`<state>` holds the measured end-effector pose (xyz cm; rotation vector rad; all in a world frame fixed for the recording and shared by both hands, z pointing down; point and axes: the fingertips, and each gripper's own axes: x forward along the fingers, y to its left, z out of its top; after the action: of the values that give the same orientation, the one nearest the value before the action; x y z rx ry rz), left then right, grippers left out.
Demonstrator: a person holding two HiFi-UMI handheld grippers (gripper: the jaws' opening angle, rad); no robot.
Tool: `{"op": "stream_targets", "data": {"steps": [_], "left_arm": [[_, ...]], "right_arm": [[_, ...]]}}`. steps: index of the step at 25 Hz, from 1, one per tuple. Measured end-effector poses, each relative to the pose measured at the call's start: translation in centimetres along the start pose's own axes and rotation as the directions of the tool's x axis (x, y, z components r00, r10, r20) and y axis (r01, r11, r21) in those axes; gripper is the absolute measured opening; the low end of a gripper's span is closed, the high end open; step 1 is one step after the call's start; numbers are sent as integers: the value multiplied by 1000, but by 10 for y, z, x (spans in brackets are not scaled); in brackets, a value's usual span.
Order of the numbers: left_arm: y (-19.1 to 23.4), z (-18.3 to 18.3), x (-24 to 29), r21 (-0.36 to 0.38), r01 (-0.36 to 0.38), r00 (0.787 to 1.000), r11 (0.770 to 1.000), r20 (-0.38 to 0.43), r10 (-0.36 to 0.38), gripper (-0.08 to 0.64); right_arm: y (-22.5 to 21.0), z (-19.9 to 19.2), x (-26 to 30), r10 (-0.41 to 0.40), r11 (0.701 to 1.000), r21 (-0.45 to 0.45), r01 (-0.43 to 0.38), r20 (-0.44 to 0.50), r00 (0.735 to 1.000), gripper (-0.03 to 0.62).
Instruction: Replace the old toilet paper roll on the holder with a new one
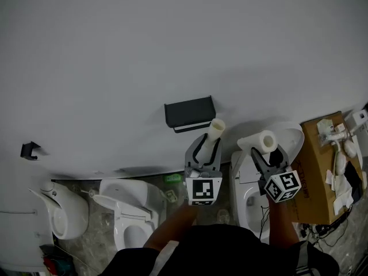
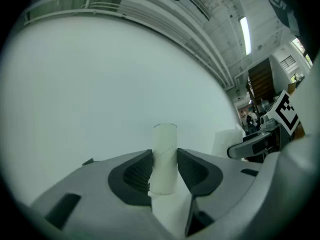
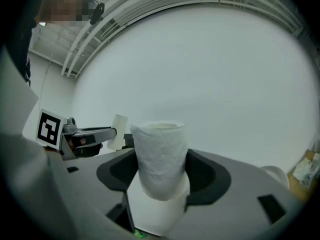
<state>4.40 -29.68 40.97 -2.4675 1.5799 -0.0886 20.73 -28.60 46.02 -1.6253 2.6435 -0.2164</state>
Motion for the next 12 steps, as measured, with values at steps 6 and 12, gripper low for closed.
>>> {"op": "stream_targets", "data": {"steps": [6,12], "left_arm": [[26,-14,-24,-35,-47,999,998,-20,46,155],[53,-26,-40,-75,-102,994,992,-50,99,155]], "right_arm": [[17,-1,22,44,999,19,-44,5,999,285],[25,-12,46,78,972,220,-82,23,997,285]]}}
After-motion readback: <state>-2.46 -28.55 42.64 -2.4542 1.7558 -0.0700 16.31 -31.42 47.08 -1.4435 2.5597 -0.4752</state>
